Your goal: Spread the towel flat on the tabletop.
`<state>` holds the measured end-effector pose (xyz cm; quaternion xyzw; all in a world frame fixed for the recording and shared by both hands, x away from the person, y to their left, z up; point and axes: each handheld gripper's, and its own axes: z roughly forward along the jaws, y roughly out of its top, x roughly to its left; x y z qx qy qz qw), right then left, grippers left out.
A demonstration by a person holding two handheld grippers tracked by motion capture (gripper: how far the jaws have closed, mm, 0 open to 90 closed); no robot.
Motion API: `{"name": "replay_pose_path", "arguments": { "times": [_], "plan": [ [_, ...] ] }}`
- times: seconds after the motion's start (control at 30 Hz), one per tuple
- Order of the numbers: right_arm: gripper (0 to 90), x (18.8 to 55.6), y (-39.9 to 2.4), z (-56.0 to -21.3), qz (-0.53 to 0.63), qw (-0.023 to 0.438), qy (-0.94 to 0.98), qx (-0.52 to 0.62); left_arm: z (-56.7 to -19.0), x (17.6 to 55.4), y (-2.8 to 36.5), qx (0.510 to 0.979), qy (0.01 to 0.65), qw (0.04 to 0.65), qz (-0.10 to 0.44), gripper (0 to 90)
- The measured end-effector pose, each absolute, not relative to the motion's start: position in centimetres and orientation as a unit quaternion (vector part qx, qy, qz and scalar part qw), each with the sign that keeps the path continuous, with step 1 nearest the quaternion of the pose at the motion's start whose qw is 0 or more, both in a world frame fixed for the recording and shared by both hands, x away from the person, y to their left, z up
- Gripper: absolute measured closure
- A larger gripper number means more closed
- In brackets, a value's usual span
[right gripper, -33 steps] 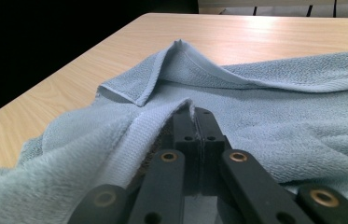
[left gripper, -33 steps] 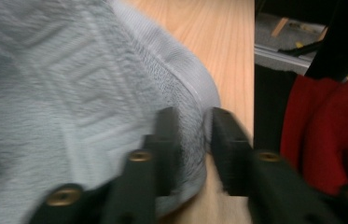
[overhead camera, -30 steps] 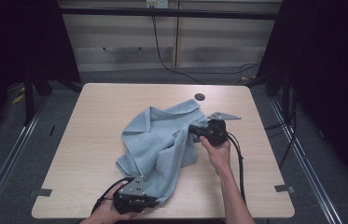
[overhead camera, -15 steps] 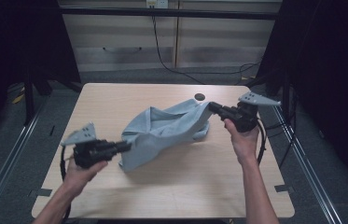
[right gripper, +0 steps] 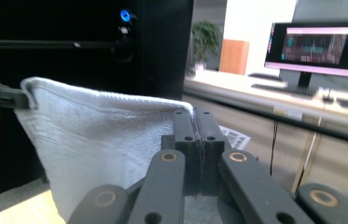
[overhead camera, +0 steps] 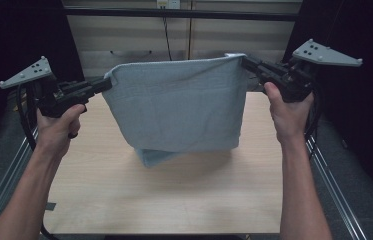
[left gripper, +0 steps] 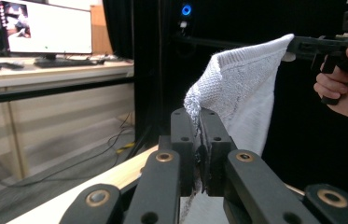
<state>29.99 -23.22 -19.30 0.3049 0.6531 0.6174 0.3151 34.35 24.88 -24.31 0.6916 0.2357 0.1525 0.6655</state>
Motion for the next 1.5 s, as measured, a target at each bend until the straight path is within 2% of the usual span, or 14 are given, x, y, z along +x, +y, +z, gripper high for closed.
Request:
{"name": "replay_pose_path", "arguments": {
  "times": [0.1,0.2,0.6,0.73,0.8,0.87,0.93,1.0,1.07,1.17,1.23,1.43,1.5],
  "plan": [
    [89.1,29.0,-23.2,-19.5,0.617,0.313,0.658,0.296,-25.3,33.2,25.0,0.700,0.224,0.663,0.142,86.0],
    [89.1,27.8,-23.6,-21.8,0.606,0.301,0.673,0.299,-27.8,31.7,25.1,0.708,0.225,0.659,0.118,85.9],
    [89.0,19.4,-24.3,-34.2,0.548,0.224,0.734,0.333,-39.2,25.2,25.6,0.756,0.247,0.605,0.033,85.3],
    [88.9,16.5,-24.2,-40.0,0.521,0.174,0.754,0.361,-44.2,23.2,25.9,0.773,0.263,0.577,-0.018,85.3],
    [88.5,15.1,-24.2,-42.2,0.520,0.147,0.756,0.370,-45.3,22.3,26.1,0.777,0.262,0.572,-0.036,85.1],
    [82.1,13.8,-24.2,-43.5,0.518,0.124,0.763,0.367,-46.2,21.3,26.2,0.783,0.253,0.565,-0.064,83.9],
    [70.8,13.0,-24.1,-44.0,0.521,0.098,0.766,0.363,-46.5,20.5,26.2,0.793,0.233,0.558,-0.079,77.0],
    [65.6,12.4,-24.2,-43.5,0.532,0.099,0.761,0.357,-46.0,20.0,26.4,0.788,0.212,0.570,-0.094,70.4],
    [63.0,12.6,-24.6,-42.8,0.554,0.104,0.746,0.355,-45.3,20.3,26.5,0.785,0.205,0.578,-0.086,64.2],
    [63.8,14.1,-25.0,-42.5,0.556,0.118,0.737,0.365,-44.7,21.9,26.5,0.779,0.212,0.585,-0.075,62.6],
    [64.7,16.0,-24.7,-43.2,0.553,0.110,0.738,0.371,-44.7,23.5,26.3,0.779,0.217,0.584,-0.073,61.0],
    [63.1,21.4,-22.5,-45.8,0.514,0.099,0.757,0.390,-47.3,28.9,23.8,0.804,0.273,0.526,-0.050,61.5],
    [61.9,23.2,-21.9,-46.5,0.491,0.105,0.766,0.402,-48.2,30.1,22.9,0.810,0.297,0.505,-0.026,61.6]
  ]
}}
